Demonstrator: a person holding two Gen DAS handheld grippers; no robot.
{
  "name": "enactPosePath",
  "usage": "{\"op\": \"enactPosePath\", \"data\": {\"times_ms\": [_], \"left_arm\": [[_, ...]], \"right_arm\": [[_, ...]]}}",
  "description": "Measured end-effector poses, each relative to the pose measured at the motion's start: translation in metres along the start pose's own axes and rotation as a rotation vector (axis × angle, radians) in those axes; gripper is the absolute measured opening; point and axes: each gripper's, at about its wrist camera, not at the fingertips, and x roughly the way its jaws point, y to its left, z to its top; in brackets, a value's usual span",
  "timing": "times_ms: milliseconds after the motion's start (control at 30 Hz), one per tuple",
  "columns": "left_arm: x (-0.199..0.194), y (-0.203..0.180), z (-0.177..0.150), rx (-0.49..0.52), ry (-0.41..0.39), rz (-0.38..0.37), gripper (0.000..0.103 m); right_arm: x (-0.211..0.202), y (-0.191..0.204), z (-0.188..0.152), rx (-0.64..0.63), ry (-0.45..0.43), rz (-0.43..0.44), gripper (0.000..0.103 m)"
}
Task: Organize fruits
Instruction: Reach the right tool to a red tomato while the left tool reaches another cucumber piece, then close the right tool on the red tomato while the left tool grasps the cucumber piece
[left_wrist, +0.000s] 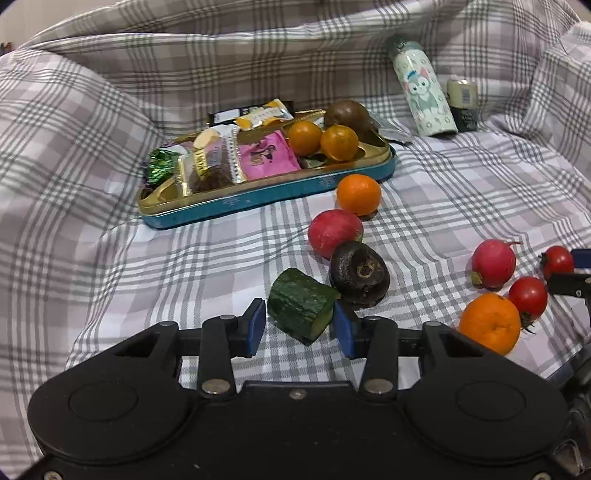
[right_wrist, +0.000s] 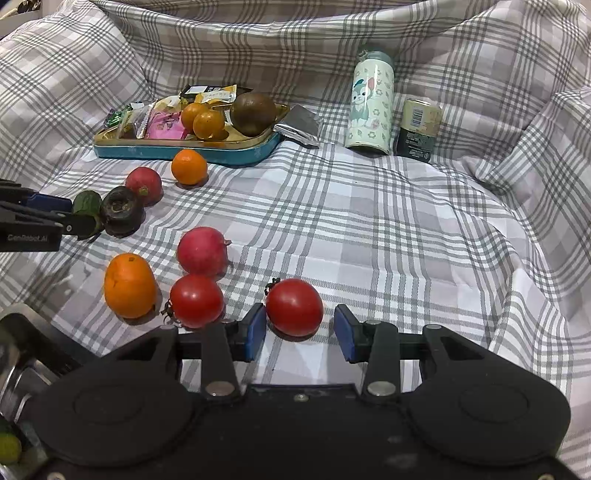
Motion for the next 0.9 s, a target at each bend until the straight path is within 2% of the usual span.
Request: {"op": "enactPosePath", "data": {"times_ms": [200, 633, 900], "left_arm": [[0.005, 0.001, 0.004, 0.008, -0.008, -0.009, 0.054], [0.019, 0.015, 0.008, -0.092, 0.020, -0.070, 0.054], [0.025, 0.014, 0.007, -0.095, 0.032, -0.074, 0.051]], "right_arm": [[0.003, 0.000, 0.001, -0.001, -0.001, 0.006, 0.042], [0.010, 0.002, 0.002, 0.029, 0.000, 0.016, 0.042], [0.010, 0.008, 0.001, -0.014, -0.015, 0.008, 0.042]]}}
